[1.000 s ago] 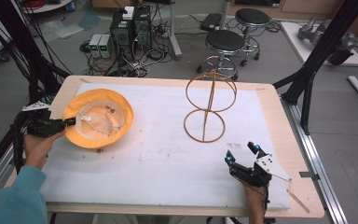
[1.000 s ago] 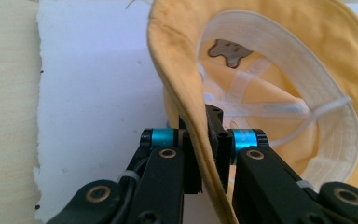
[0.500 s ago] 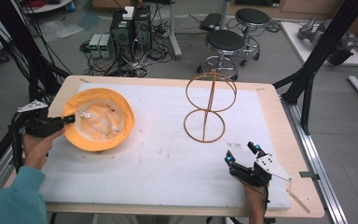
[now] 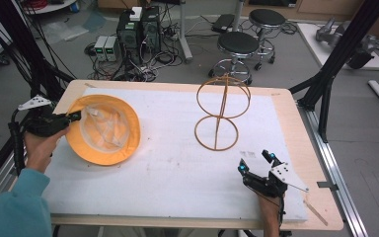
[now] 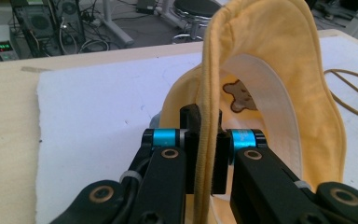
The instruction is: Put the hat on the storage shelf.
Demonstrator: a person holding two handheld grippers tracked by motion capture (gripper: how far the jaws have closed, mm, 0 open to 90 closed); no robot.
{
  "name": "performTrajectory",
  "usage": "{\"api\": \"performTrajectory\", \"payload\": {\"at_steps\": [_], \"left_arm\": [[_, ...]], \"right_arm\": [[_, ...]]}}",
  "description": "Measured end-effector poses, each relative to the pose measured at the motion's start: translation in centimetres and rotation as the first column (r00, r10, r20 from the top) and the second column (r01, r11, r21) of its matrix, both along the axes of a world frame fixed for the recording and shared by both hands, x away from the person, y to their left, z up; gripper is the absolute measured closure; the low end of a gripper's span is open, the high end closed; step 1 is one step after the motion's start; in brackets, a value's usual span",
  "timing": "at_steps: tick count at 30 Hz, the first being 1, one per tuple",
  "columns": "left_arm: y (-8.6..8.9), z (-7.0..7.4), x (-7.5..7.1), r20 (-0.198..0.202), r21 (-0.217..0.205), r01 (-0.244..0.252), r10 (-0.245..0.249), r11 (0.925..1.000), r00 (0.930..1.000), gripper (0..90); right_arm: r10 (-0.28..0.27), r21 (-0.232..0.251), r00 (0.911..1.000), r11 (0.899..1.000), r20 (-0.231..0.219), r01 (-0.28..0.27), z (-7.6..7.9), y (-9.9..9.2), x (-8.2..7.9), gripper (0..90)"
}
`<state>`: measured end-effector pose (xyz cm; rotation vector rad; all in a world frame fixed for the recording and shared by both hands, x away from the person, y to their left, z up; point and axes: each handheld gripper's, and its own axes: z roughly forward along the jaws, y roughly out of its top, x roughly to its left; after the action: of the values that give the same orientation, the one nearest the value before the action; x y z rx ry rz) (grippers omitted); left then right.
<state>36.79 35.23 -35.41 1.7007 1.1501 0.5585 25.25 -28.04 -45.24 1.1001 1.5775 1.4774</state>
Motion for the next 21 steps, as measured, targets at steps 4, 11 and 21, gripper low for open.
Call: {"api": "performTrajectory", "payload": {"at_steps": [4,11,21], "left_arm": [[-0.2,0.8,0.3,0.018,0.010,-0.006,0.005,0.9999,0.9998,87.9],[-0.7,2.4,0.8,0.058,0.049,-0.019,0.016,0.9986,0.9982,87.9],[-1.6,4.4,2.1,0.117,0.126,-0.050,0.035,0.9908,0.9925,87.9]], "right_arm": [[0.000,-0.002,1.0000,1.000,0.000,0.000,0.0,0.0,0.0,11.1],[0.001,-0.001,1.0000,1.000,0.001,-0.001,0.0,0.0,0.0,11.2],[0.003,0.002,1.0000,1.000,0.004,-0.003,0.0,-0.1,-0.1,11.1]]}}
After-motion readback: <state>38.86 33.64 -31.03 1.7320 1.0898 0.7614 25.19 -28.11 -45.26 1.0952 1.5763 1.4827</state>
